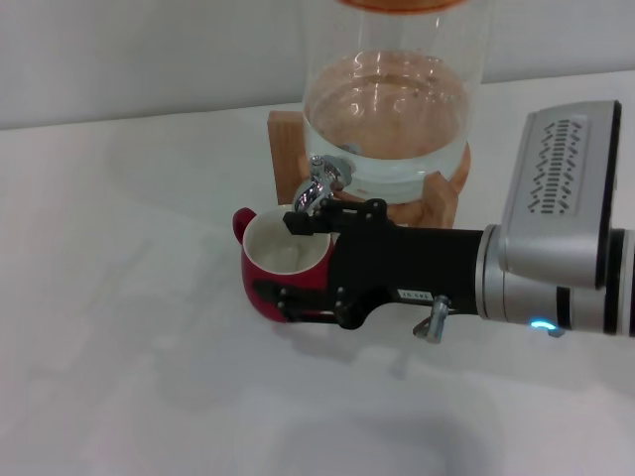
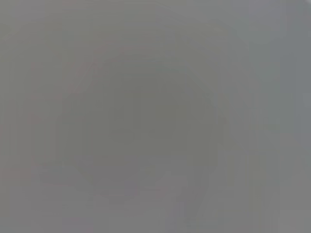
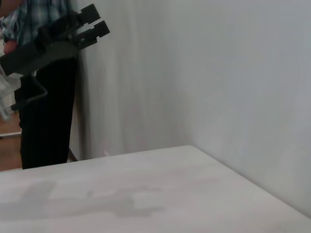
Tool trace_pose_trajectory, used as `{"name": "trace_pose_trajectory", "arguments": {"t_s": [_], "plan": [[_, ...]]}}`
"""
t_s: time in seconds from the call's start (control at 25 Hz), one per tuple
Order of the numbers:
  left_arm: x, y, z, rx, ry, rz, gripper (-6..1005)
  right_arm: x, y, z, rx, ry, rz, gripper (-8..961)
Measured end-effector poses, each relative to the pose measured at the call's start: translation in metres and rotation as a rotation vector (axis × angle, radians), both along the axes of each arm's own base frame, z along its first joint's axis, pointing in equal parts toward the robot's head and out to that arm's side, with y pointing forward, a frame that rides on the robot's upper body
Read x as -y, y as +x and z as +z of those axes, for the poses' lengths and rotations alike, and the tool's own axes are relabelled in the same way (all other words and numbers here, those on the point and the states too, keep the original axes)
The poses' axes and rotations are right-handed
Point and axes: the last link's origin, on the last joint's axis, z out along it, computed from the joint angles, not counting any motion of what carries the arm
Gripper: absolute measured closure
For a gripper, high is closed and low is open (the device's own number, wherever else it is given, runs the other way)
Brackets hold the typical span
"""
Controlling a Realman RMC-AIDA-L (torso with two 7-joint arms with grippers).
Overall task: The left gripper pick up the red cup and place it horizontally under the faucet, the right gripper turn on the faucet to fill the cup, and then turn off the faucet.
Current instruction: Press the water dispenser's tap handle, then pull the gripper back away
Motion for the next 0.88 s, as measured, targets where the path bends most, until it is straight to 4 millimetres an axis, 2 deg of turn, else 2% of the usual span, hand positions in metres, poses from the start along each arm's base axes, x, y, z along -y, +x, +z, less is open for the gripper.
{"name": "trace_pose_trajectory", "arguments": {"t_s": [0.88], "plan": [[0.002,0.002,-0.004,-0.001,-0.019,-0.019,119,-0.005,0.015,0.009,-0.018,0.040,-0.063,233]]}}
